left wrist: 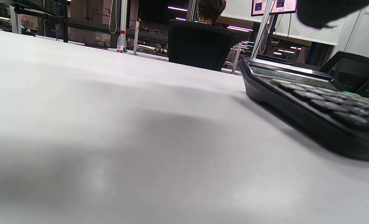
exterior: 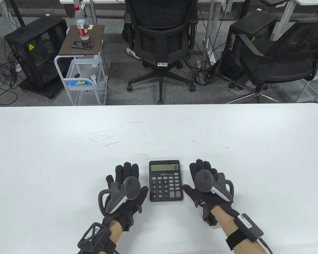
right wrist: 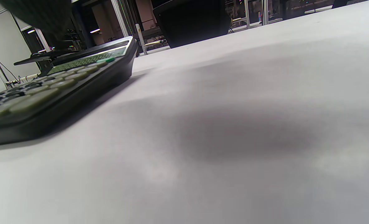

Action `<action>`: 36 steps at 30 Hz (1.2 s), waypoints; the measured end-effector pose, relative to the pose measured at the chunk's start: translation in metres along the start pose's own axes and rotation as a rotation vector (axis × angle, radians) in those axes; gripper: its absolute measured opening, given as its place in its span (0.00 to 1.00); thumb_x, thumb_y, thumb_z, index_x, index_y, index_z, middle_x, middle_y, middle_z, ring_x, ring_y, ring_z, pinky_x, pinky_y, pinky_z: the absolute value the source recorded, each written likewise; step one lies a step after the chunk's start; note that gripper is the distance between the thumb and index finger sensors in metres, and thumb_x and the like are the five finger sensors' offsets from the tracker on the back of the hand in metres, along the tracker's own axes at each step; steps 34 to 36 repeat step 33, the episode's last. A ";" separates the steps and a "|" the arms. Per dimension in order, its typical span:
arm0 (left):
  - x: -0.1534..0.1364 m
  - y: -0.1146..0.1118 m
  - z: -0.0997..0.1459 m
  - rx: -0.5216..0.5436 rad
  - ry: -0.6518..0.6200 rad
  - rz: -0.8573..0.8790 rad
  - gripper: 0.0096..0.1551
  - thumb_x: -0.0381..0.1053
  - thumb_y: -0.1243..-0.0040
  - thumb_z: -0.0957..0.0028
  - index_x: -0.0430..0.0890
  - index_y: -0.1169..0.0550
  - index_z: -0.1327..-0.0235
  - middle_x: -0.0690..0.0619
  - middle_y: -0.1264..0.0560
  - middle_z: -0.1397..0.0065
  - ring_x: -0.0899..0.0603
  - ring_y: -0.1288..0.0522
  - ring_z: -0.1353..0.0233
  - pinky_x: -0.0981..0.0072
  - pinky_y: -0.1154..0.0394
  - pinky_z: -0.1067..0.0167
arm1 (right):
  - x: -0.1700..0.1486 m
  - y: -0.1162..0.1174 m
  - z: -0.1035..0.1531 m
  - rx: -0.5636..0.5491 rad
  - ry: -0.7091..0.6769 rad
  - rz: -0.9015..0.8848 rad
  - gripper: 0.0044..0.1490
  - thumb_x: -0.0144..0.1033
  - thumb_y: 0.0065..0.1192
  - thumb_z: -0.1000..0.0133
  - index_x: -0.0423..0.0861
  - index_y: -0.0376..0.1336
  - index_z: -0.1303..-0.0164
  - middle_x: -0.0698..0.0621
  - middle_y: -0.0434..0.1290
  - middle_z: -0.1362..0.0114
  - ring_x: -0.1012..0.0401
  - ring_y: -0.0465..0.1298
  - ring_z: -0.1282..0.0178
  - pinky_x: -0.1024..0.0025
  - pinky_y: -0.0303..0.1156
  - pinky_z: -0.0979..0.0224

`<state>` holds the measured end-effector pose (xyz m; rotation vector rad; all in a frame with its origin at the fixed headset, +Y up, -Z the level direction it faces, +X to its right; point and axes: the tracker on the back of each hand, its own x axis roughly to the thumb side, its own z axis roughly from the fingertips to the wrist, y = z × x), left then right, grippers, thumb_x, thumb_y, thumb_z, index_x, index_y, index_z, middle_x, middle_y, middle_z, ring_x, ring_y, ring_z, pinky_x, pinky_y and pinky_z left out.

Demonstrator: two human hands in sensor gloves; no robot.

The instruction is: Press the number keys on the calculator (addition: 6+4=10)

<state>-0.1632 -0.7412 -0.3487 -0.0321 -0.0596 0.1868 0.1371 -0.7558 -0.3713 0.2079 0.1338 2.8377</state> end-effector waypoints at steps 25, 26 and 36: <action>0.004 -0.001 0.002 0.012 -0.020 -0.029 0.53 0.73 0.46 0.53 0.56 0.53 0.22 0.55 0.56 0.12 0.38 0.58 0.13 0.29 0.57 0.23 | -0.001 -0.001 0.002 -0.011 0.007 0.040 0.58 0.68 0.54 0.52 0.52 0.37 0.20 0.45 0.38 0.12 0.43 0.38 0.15 0.45 0.39 0.20; 0.004 -0.001 0.002 0.015 -0.020 -0.029 0.53 0.73 0.46 0.53 0.56 0.53 0.22 0.55 0.56 0.12 0.38 0.58 0.13 0.29 0.57 0.23 | -0.001 -0.001 0.002 -0.012 0.007 0.042 0.58 0.68 0.54 0.52 0.52 0.37 0.20 0.45 0.38 0.12 0.43 0.38 0.15 0.44 0.39 0.20; 0.004 -0.001 0.002 0.016 -0.020 -0.030 0.53 0.73 0.46 0.53 0.56 0.53 0.22 0.55 0.56 0.12 0.39 0.58 0.13 0.29 0.57 0.23 | 0.000 0.000 0.002 -0.013 0.003 0.052 0.58 0.68 0.54 0.52 0.52 0.37 0.20 0.45 0.38 0.12 0.43 0.38 0.15 0.44 0.39 0.20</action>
